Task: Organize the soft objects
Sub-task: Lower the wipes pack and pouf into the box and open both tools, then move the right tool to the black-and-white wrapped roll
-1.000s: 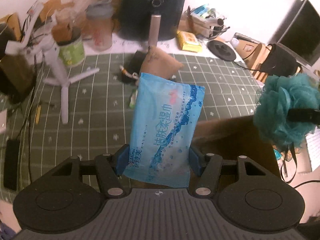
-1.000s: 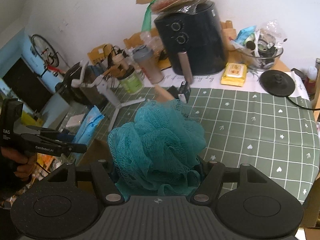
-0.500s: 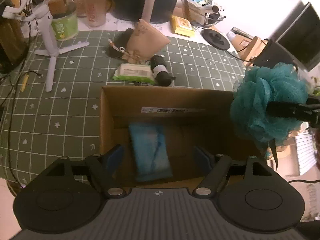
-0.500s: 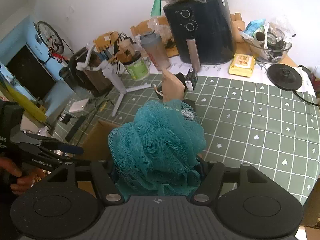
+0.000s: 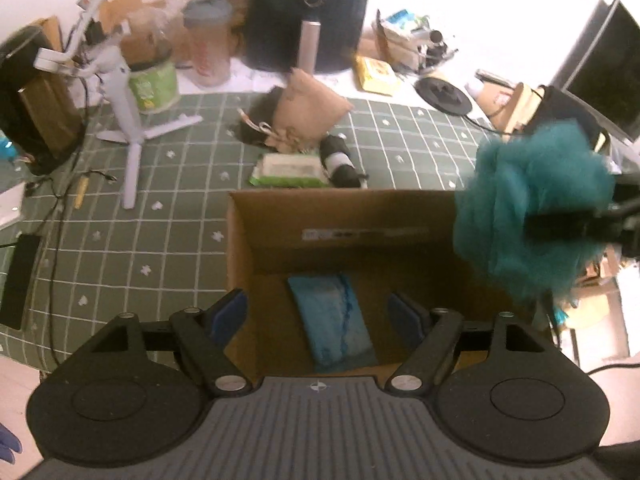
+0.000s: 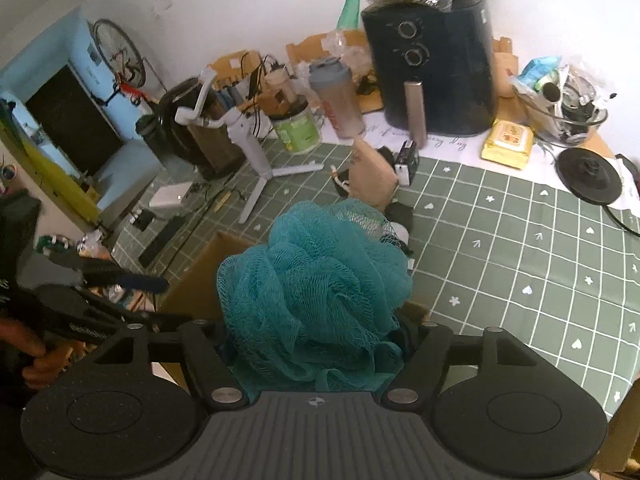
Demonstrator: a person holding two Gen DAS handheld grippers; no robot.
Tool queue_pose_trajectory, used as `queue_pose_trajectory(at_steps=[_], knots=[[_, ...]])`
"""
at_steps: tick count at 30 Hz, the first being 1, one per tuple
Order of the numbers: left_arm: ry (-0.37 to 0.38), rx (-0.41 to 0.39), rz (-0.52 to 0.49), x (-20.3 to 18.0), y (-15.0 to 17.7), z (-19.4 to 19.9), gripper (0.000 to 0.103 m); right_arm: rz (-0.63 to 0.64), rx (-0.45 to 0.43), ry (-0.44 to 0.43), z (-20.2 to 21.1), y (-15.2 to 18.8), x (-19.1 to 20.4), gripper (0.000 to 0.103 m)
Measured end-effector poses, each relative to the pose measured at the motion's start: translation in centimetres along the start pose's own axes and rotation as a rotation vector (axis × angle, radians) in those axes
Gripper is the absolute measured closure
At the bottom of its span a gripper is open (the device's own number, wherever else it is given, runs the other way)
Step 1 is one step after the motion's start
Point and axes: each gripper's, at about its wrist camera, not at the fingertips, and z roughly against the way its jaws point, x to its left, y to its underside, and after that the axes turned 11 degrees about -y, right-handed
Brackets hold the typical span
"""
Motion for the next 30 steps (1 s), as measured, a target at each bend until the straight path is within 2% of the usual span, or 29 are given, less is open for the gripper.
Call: queue_pose_trajectory(at_steps=[2,6,14,30], knots=[[-0.017,0.002,0.009,0.2,0.0,0.1,0.026,0.005,0.039,0.025,-1.1,0.4,0.1,0.012],[-0.047,0.016,0.014,0.6,0.1,0.1,0.026,0.009,0.047,0.056,-2.0,1.5,0.1,0.0],[-0.064,0.051,0.049,1.2,0.3,-0.3,0.026,-0.03,0.057,0.061,-2.5,2.7,-0.3,0.0],[-0.069,0.04,-0.025,-0.2,-1.1,-0.8,0.026,-0.121,-0.007,0.116,-0.9,2.6,-3.0,0.0]])
